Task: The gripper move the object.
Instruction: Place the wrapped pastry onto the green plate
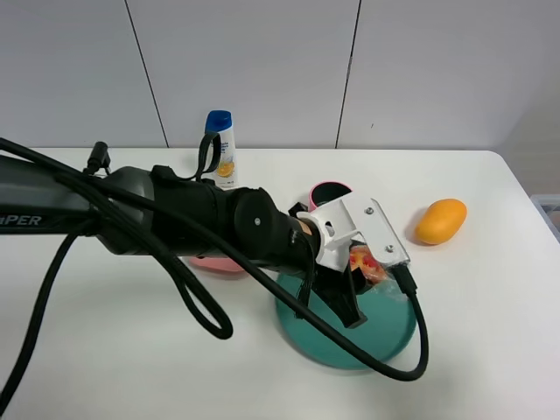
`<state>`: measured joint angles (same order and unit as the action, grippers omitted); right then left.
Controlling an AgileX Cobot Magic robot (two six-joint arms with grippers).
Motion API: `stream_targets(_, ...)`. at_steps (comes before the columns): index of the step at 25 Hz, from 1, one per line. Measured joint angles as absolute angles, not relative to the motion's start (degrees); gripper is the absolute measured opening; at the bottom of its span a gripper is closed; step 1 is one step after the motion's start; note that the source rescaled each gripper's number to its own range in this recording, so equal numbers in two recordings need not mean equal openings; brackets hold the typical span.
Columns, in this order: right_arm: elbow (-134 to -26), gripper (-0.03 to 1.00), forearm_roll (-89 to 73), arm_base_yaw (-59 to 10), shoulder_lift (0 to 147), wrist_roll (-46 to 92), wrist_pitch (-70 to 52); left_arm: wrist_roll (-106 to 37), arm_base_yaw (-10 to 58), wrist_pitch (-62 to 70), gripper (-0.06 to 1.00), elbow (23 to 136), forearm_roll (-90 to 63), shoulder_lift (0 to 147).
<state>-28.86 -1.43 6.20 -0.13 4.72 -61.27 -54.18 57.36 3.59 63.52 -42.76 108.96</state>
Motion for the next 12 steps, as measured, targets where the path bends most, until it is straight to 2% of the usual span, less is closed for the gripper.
stream_targets(5, -28.9, 1.00, -1.4, 6.2, -0.1, 4.7, -61.3, -54.0, 57.4, -4.4, 0.00, 63.5, -43.0, 109.3)
stream_targets(12, -28.9, 1.00, -1.4, 6.2, -0.1, 4.7, -61.3, -53.9, 57.4, -3.5, 0.00, 63.5, -43.4, 111.4)
